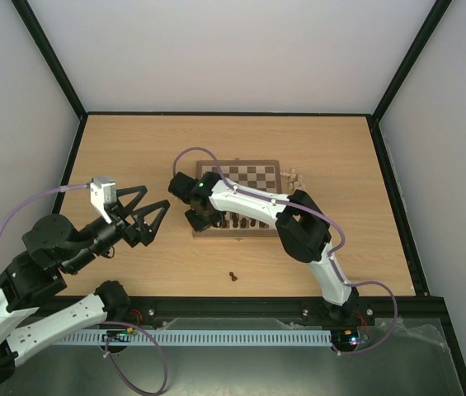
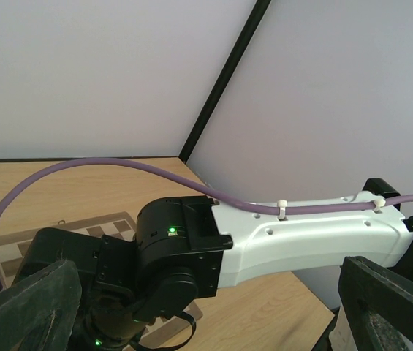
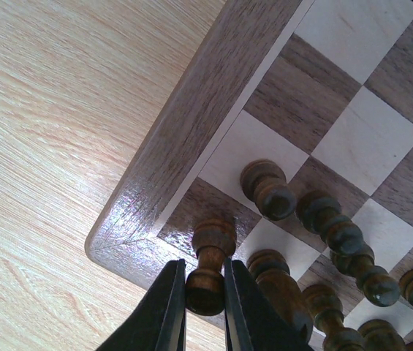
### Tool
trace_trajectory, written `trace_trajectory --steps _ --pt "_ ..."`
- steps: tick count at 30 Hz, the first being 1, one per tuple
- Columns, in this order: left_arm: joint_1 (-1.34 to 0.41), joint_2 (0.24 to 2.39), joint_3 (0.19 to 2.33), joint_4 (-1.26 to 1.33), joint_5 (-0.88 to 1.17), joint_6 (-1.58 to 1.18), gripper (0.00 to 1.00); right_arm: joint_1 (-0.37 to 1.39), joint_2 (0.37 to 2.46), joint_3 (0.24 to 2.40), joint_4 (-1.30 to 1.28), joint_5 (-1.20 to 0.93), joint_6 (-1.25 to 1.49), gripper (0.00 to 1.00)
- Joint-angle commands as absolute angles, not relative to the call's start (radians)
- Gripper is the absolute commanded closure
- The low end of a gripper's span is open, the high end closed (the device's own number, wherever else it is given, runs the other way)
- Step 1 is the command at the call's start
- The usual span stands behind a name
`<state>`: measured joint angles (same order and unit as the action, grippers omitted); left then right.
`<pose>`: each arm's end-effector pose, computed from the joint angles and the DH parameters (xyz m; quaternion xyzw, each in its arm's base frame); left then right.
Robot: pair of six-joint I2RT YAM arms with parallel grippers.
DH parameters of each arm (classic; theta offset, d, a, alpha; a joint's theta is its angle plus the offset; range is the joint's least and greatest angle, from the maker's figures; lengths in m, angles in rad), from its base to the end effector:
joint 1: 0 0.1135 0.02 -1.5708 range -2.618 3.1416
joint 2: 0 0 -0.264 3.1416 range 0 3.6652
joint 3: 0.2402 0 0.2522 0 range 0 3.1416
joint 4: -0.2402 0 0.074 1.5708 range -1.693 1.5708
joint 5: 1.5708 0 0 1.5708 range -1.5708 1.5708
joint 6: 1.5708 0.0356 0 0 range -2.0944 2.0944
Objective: Set up the chess pieces on the board
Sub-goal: Place the chess piece on the chessboard, then pick up the chess piece at the center of the board.
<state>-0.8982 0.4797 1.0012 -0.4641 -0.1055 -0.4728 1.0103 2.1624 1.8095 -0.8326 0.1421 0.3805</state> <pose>0.0512 -0.0583 0.4157 0.1073 0.6782 -0.4316 0.5850 0.2482 0.3860 0.2030 -0.2903 0.9351 0.0689 0.1913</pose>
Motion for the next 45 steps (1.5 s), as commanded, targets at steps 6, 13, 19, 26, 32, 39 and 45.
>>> trace_trajectory --steps 6,13,19,26,32,39,45 --pt "-0.9 0.503 0.999 -0.464 -0.104 -0.459 0.0 1.006 2.169 1.826 -0.874 0.116 0.367 0.83" --pt "-0.901 0.515 0.997 -0.459 -0.103 -0.46 0.01 1.007 2.148 1.826 -0.865 0.095 0.36 0.81" --pt "-0.901 0.52 0.997 -0.453 -0.104 -0.46 0.01 1.006 2.124 1.829 -0.865 0.103 0.358 0.78" --pt "-0.9 0.527 1.0 -0.442 -0.103 -0.464 0.01 1.007 2.08 1.837 -0.863 0.118 0.358 0.75" --pt "-0.901 0.53 1.017 -0.444 -0.111 -0.465 0.01 1.008 1.92 1.785 -0.822 0.062 0.362 0.67" --pt "-0.901 0.57 1.047 -0.457 -0.139 -0.456 0.01 1.015 1.634 1.488 -0.753 0.044 0.391 0.64" --pt "-0.9 0.632 1.072 -0.516 -0.21 -0.498 0.01 1.057 1.469 1.197 -0.722 0.032 0.439 0.64"
